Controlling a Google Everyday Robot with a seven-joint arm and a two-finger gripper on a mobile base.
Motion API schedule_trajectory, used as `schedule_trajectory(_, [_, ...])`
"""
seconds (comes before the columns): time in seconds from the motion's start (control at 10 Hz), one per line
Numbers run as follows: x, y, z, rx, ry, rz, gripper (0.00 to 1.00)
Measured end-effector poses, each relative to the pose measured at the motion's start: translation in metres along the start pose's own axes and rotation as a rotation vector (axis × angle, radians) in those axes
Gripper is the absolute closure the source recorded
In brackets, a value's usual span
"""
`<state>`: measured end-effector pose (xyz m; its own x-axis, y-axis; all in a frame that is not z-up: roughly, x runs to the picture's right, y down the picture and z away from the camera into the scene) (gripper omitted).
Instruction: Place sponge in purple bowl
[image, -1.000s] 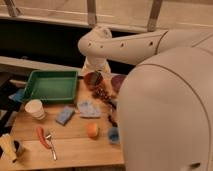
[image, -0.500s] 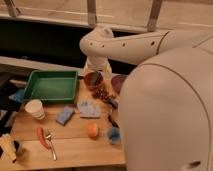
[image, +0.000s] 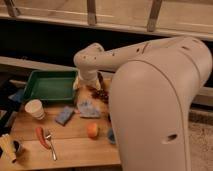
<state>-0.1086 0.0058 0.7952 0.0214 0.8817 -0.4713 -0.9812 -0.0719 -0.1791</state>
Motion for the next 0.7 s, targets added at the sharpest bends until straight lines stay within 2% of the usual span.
schedule_trajectory(0.2, [0.018, 0.036, 0.028, -0.039, 0.065, -0.027, 0.2])
schedule_trajectory(0.4, [0.028, 0.064, 0.041, -0.086, 0.099, -0.06, 0.2])
schedule_trajectory(0.7, [0.028, 0.063, 0.041, -0.085, 0.098, -0.059, 0.2])
